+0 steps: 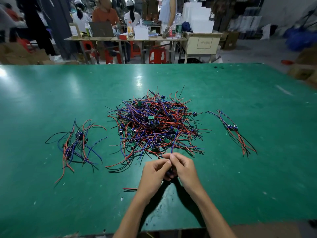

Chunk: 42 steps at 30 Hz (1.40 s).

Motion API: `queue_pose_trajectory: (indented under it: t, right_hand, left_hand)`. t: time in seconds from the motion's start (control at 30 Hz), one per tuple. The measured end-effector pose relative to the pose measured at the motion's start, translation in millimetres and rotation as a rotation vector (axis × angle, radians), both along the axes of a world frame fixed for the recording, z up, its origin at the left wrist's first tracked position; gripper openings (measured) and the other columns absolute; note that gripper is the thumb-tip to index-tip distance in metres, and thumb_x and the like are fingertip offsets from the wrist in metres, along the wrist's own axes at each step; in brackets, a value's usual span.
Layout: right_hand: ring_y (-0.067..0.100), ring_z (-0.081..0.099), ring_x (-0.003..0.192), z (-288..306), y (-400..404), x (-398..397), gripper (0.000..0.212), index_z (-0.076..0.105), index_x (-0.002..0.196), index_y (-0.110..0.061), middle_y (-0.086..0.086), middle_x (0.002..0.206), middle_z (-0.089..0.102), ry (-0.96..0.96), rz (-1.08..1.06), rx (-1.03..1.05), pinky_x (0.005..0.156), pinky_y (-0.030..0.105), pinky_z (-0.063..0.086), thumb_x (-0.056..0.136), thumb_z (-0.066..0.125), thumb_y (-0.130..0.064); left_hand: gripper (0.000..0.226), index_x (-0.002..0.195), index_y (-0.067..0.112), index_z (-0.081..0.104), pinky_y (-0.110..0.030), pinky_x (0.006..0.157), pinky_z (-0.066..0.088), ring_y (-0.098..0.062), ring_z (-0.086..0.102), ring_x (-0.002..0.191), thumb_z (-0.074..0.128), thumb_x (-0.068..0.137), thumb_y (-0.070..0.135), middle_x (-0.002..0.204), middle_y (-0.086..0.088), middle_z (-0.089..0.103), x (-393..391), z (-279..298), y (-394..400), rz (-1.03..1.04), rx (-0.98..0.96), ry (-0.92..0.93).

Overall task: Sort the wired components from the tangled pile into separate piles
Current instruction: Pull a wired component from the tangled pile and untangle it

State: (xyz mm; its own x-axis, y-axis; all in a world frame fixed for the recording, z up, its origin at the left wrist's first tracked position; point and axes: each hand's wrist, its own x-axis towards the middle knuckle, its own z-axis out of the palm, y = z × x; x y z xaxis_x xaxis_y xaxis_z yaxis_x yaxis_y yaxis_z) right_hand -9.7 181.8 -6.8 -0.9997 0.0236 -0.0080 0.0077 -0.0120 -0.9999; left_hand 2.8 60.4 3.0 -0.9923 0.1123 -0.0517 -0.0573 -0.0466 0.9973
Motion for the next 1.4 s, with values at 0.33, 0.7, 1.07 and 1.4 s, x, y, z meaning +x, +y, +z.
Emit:
queue_pose_trajectory:
  t: [0.33,0.7,1.07,1.4]
  right_hand:
    - [0.000,0.054,0.050,1.8,-7.4,-22.7,0.030,0.071,0.075,-0.031,-0.007,0.065,0.067,-0.021,-0.267,0.199,0.055,0.022,0.045,0.097,0.053,-0.021]
    - [0.004,0.041,0.048,35.1,15.9,-54.7,0.029,0.074,0.086,-0.023,-0.003,0.098,0.074,-0.105,-0.303,-0.133,0.042,0.021,0.032,0.099,0.050,-0.018]
    - [0.013,0.060,0.061,10.5,24.6,-10.0,0.020,0.079,0.098,-0.020,0.005,0.094,0.076,-0.062,0.019,-0.135,0.048,0.018,0.041,0.097,0.064,-0.032]
    - [0.006,0.058,0.066,3.9,32.5,-10.6,0.026,0.078,0.102,-0.010,0.006,0.086,0.074,-0.027,-0.126,-0.305,0.062,0.015,0.050,0.091,0.067,-0.030]
  left_hand:
    - [0.033,0.071,-0.001,0.074,-0.018,0.048,0.044,-0.012,0.057,0.050,0.058,0.099,0.007,0.059,-0.006,0.066,0.8,2.5,3.4,0.020,-0.065,-0.002]
    - [0.024,0.083,0.005,0.077,-0.020,0.052,0.048,-0.017,0.061,0.054,0.060,0.099,0.008,0.068,-0.011,0.072,4.2,5.5,2.6,-0.007,-0.077,-0.069]
    - [0.024,0.094,-0.002,0.076,-0.022,0.054,0.051,-0.019,0.063,0.056,0.058,0.100,0.012,0.073,-0.013,0.072,1.1,9.6,-0.6,-0.037,-0.034,-0.099]
    - [0.029,0.116,0.012,0.066,-0.021,0.046,0.040,-0.014,0.054,0.049,0.050,0.097,-0.001,0.087,-0.011,0.078,-2.2,14.2,-21.7,-0.100,-0.147,-0.132]
